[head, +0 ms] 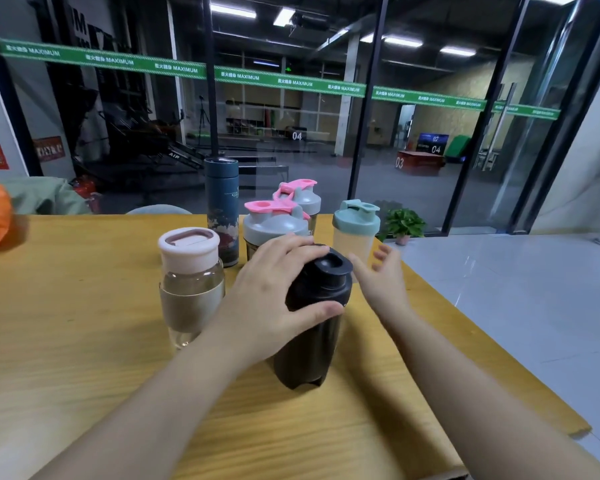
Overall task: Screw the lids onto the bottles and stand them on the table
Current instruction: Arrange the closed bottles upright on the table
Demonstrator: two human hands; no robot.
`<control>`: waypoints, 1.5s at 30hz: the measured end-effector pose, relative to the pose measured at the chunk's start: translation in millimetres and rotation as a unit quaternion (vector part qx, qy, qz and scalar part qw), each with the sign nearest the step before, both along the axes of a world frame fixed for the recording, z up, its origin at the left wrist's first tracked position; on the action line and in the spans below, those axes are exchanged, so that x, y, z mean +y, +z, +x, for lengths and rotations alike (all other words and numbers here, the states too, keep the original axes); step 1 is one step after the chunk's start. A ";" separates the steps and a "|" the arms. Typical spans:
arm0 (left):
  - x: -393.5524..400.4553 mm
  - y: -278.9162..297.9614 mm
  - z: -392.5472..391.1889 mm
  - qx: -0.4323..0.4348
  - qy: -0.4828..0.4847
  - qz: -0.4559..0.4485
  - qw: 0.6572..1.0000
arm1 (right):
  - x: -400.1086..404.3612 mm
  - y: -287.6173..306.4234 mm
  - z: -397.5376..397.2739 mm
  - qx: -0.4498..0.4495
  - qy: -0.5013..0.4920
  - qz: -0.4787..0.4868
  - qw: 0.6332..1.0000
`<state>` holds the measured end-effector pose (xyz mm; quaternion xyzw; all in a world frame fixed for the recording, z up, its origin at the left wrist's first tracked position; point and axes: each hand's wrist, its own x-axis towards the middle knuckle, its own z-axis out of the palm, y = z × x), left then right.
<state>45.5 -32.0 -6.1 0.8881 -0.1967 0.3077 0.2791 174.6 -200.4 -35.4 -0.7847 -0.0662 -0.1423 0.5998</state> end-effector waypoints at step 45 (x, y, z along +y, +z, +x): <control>75.6 2.9 -61.5 0.033 0.061 -0.019 0.997 | 19.2 11.2 -78.5 -0.171 0.203 0.048 0.963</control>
